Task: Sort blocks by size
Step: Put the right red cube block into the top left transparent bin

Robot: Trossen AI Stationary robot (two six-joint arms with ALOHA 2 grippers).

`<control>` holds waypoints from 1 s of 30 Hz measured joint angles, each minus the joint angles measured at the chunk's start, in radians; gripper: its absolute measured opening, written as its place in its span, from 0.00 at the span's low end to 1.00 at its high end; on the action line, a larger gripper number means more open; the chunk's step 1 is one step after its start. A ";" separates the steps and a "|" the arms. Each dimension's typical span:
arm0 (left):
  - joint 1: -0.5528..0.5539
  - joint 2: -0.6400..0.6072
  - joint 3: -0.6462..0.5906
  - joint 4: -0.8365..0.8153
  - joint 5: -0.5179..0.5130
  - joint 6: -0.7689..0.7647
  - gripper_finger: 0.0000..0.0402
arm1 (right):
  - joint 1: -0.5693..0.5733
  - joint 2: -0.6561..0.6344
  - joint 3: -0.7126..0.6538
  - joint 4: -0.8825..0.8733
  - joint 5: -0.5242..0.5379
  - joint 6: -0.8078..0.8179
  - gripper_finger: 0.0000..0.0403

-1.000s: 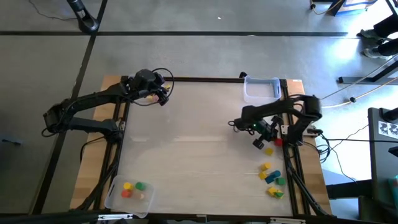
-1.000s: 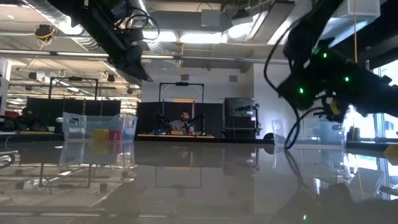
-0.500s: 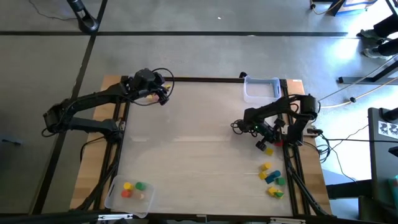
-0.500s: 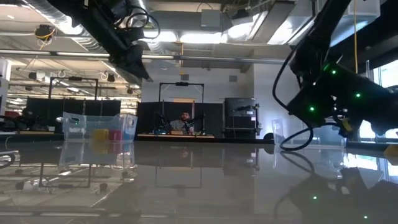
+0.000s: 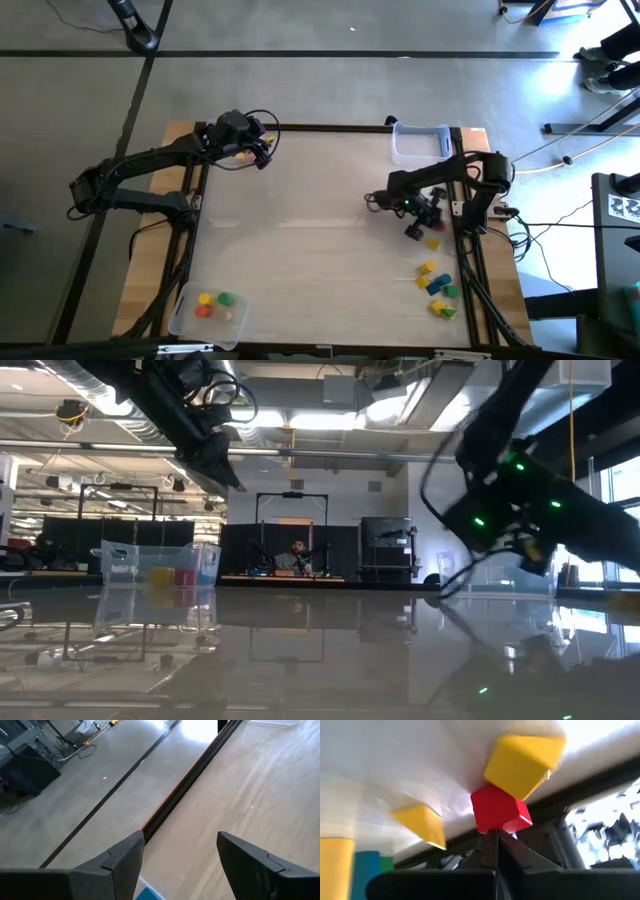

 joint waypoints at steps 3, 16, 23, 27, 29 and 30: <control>0.000 0.000 0.000 0.000 0.000 -0.002 0.60 | 0.015 0.000 0.086 0.011 0.035 -0.052 0.01; 0.000 0.000 0.000 -0.001 0.000 0.001 0.60 | 0.022 0.002 0.356 0.266 0.190 -0.164 0.01; 0.000 0.000 0.000 -0.011 0.000 0.002 0.60 | 0.022 -0.110 0.438 0.247 0.271 -0.294 0.01; 0.001 0.000 0.000 -0.011 0.000 0.002 0.60 | 0.014 -0.143 0.423 0.278 0.288 -0.329 0.06; 0.001 0.000 0.000 -0.010 0.000 0.002 0.60 | 0.008 -0.139 0.409 0.288 0.259 -0.337 0.13; 0.000 0.000 0.000 -0.010 0.000 0.002 0.60 | 0.007 -0.135 0.399 0.312 0.239 -0.337 0.17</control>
